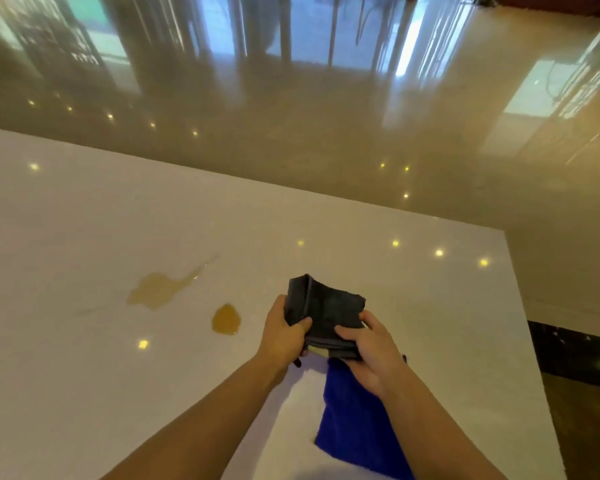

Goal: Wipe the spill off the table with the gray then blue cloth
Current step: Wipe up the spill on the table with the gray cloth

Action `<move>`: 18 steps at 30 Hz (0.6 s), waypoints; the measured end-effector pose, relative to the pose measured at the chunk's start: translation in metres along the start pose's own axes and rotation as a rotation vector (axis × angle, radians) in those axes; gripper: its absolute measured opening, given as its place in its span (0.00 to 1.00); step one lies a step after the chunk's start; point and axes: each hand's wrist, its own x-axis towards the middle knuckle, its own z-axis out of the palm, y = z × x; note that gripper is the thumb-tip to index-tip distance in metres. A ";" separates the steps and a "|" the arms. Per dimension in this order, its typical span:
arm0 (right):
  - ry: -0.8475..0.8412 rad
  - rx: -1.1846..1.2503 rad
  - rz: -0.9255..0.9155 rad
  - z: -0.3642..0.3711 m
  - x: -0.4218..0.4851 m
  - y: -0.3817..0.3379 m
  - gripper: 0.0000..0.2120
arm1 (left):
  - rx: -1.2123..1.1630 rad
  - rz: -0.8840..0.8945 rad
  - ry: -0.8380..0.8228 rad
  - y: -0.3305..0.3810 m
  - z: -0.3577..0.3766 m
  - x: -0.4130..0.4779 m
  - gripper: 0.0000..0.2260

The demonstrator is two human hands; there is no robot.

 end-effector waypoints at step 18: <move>0.270 -1.460 -0.615 0.137 0.003 0.113 0.27 | 0.892 0.110 0.289 -0.084 -0.255 -0.052 0.24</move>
